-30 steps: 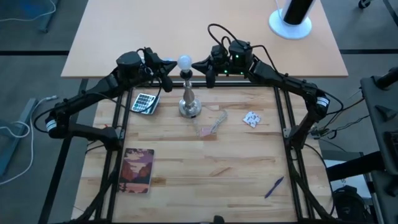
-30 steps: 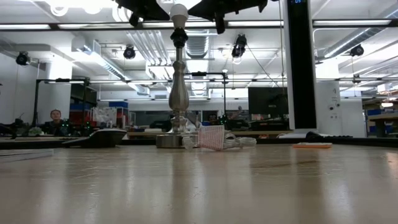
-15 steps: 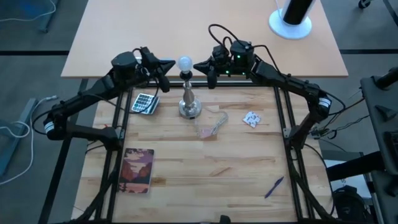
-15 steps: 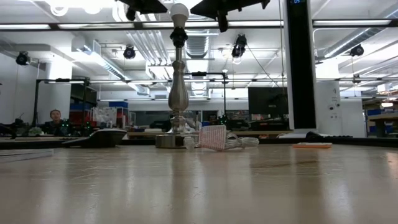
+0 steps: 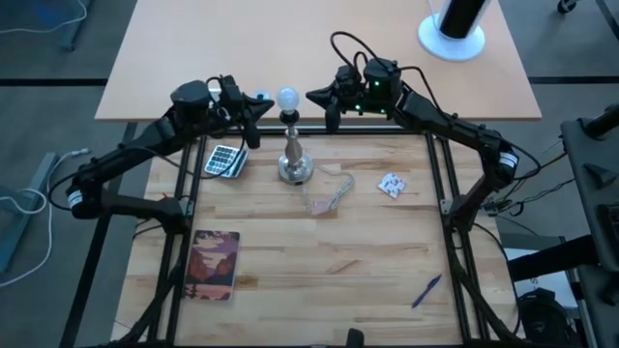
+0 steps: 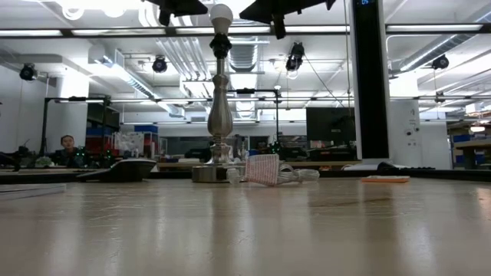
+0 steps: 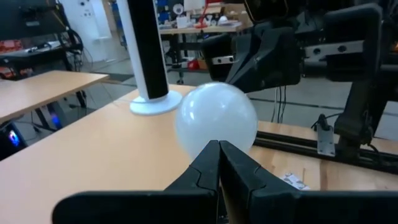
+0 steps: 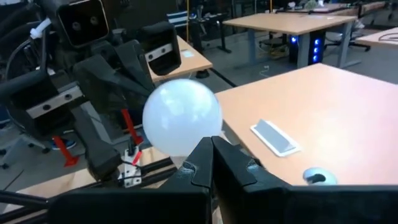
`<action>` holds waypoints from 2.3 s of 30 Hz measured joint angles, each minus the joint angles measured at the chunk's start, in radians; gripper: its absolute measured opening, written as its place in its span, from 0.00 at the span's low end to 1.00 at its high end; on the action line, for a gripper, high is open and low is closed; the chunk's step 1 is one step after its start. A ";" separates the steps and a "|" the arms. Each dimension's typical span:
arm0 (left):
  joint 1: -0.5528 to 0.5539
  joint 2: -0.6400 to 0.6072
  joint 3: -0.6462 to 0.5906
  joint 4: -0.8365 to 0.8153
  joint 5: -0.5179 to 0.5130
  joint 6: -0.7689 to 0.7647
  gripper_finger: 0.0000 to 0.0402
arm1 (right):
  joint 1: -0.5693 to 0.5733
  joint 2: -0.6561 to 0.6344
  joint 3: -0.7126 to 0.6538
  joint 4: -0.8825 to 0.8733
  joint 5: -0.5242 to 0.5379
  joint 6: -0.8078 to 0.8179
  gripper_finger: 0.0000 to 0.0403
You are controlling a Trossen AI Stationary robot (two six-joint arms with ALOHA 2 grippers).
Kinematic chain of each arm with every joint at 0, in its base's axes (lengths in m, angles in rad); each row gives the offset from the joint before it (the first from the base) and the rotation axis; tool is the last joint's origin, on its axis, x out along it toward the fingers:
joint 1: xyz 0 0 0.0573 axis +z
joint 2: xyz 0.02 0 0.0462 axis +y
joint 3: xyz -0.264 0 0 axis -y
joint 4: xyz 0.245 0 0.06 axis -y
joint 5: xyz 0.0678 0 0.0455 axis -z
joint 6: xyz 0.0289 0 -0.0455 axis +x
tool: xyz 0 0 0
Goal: Screw lightbulb
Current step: Insert the lightbulb into the lamp
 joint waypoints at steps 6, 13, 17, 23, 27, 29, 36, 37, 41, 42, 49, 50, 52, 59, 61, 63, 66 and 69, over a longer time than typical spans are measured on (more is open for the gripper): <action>0.000 0.024 0.000 0.003 -0.011 0.000 0.00 | 0.000 0.014 0.000 0.006 -0.006 0.019 0.00; 0.001 0.043 0.000 0.014 -0.018 0.016 0.00 | 0.000 0.017 0.000 0.015 -0.009 0.019 0.00; 0.001 0.054 0.000 0.028 -0.023 0.018 0.00 | 0.001 0.029 0.000 0.026 -0.020 0.027 0.00; 0.001 0.057 0.000 0.030 -0.047 0.019 0.00 | 0.001 0.036 0.000 0.035 -0.028 0.034 0.00; 0.001 0.057 0.000 0.030 -0.048 0.024 0.00 | 0.001 0.036 0.000 0.040 -0.034 0.036 0.00; 0.001 0.057 0.000 0.030 -0.050 0.024 0.00 | 0.001 0.036 0.000 0.041 -0.049 0.045 0.00; 0.002 0.059 0.000 0.034 -0.083 0.027 0.00 | 0.007 0.036 0.000 0.042 -0.081 0.056 0.00; 0.004 0.059 0.000 0.035 -0.083 0.027 0.00 | 0.007 0.036 0.000 0.042 -0.084 0.063 0.00; 0.008 0.059 0.000 0.037 -0.081 0.027 0.00 | 0.007 0.036 0.000 0.043 -0.084 0.064 0.00; 0.008 0.059 0.000 0.037 -0.081 0.027 0.00 | 0.007 0.036 0.000 0.043 -0.084 0.064 0.00; 0.009 0.044 0.000 0.038 -0.089 0.027 0.00 | 0.002 0.024 0.000 0.010 -0.080 0.061 0.00; 0.009 0.038 0.000 0.036 -0.089 0.027 0.00 | 0.000 0.020 0.000 0.004 -0.079 0.061 0.00; 0.009 0.030 0.000 0.018 -0.089 0.027 0.00 | 0.000 0.013 0.000 -0.006 -0.070 0.053 0.00; 0.009 -0.001 0.000 0.003 -0.092 0.024 0.00 | -0.008 0.001 0.000 -0.024 -0.027 0.027 0.00; 0.009 -0.008 0.000 0.003 -0.092 0.023 0.00 | -0.014 0.001 0.000 -0.025 -0.026 0.027 0.00; 0.009 -0.015 0.000 0.001 -0.092 0.023 0.00 | -0.020 0.002 0.000 -0.028 -0.026 0.027 0.00; 0.010 -0.029 0.000 0.002 -0.064 0.023 0.00 | -0.027 0.002 0.000 -0.029 -0.025 0.027 0.00; 0.009 -0.037 0.000 0.003 -0.027 0.023 0.00 | -0.029 0.002 0.000 -0.025 -0.026 0.027 0.00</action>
